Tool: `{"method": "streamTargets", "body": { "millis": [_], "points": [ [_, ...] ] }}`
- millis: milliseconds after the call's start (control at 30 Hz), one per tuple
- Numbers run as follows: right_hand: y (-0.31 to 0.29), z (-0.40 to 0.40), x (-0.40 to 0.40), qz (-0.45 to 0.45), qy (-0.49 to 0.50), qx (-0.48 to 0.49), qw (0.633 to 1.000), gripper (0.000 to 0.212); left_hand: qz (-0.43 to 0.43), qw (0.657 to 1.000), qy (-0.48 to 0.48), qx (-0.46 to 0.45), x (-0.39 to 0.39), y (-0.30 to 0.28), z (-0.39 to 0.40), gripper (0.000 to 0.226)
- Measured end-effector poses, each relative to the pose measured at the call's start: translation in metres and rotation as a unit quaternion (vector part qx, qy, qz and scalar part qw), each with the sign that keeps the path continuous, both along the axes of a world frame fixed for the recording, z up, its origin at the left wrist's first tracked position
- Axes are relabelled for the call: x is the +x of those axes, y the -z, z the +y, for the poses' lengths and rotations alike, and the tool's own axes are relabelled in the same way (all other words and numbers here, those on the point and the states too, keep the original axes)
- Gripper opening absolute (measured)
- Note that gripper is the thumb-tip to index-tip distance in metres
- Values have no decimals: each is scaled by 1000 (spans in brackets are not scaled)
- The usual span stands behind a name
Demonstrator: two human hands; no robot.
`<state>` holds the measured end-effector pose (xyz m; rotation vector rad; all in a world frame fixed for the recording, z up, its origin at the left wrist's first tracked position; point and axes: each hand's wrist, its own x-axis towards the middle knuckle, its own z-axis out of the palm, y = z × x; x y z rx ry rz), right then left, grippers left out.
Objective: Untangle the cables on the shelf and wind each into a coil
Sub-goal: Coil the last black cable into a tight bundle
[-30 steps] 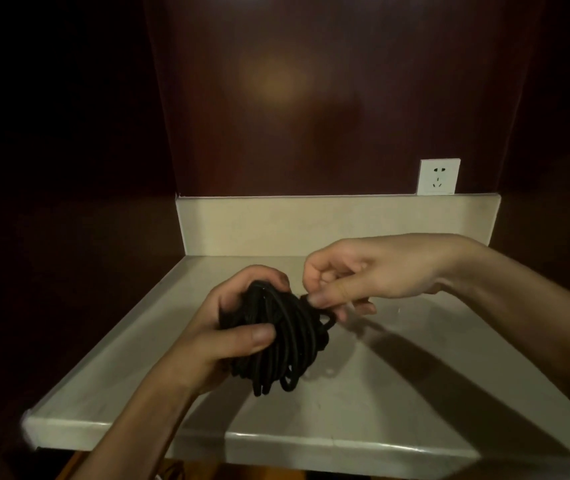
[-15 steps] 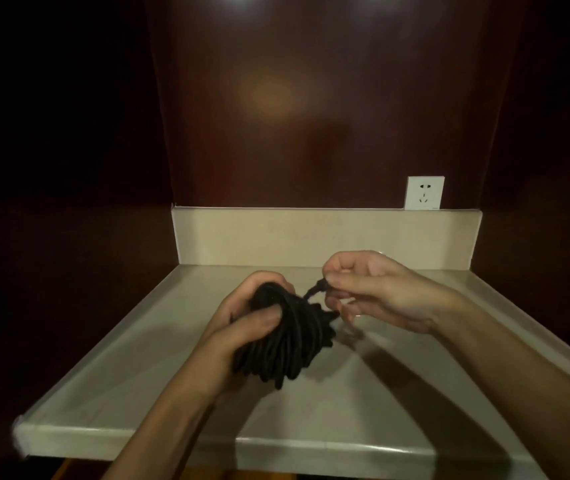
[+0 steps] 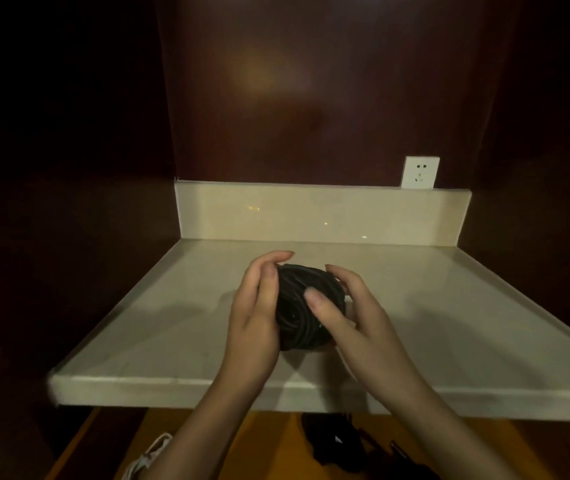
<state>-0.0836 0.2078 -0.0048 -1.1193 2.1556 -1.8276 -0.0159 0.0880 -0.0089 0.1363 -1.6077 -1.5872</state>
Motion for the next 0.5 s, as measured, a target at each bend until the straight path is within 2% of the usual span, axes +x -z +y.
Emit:
{"method": "streamTargets", "body": {
  "millis": [100,233,500],
  "points": [
    [10,8,6,24,19,-3,1000,71,-23,1000,7,-7,7,8,3,30],
    [24,23,14,30,8,9,999,62,-55,996,-6,-73,20,21,8,40],
    [65,46,33,0,-83,14,996,38,-73,970,-13,-232,57,57,-2,23]
  ]
}}
